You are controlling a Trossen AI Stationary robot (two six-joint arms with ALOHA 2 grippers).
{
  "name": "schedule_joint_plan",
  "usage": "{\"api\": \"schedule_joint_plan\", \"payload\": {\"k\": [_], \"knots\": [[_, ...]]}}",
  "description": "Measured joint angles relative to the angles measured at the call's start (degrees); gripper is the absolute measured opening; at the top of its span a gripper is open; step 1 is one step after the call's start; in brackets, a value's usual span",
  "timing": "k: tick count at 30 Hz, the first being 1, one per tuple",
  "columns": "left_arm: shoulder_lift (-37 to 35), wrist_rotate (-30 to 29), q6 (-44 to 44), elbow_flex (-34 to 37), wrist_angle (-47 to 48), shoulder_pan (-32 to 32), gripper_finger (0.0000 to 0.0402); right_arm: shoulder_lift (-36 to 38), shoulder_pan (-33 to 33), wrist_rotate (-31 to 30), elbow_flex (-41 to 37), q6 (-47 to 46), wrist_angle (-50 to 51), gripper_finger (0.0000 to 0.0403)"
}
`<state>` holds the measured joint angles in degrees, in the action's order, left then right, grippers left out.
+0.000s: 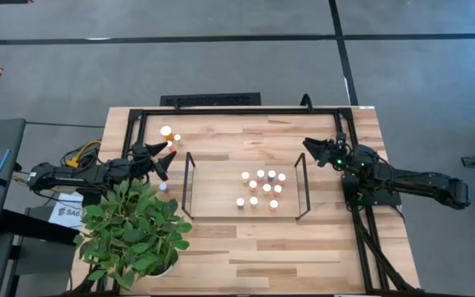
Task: Pick and place medicine bottles onto shelf by color
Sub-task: Put the yellow pill bottle on the shelf
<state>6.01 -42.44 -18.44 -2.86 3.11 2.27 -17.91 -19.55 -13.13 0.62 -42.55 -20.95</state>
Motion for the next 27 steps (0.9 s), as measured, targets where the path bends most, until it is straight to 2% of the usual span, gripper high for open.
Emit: {"api": "schedule_joint_plan", "payload": {"k": [15,19,21,23,27], "knots": [[0.0,-0.3,0.1,0.0,0.0,0.0,0.0265,0.0,0.0,0.0,0.0,0.1,0.0,0.0249],[0.0,-3.6,7.7,0.0,-0.2,0.0,0.0265,0.0,0.0,0.0,0.0,0.1,0.0,0.0249],[0.0,-5.6,8.7,0.2,-1.3,0.0,0.0265,0.0,0.0,0.0,0.0,0.0,0.1,0.0249],[0.0,-9.7,4.2,0.3,-3.2,0.0,0.0265,0.0,0.0,0.0,0.0,0.0,0.5,0.0249],[0.0,-19.6,-12.7,0.2,-3.5,0.0,0.0265,0.0,0.0,0.0,0.0,0.0,1.6,0.0249]]}}
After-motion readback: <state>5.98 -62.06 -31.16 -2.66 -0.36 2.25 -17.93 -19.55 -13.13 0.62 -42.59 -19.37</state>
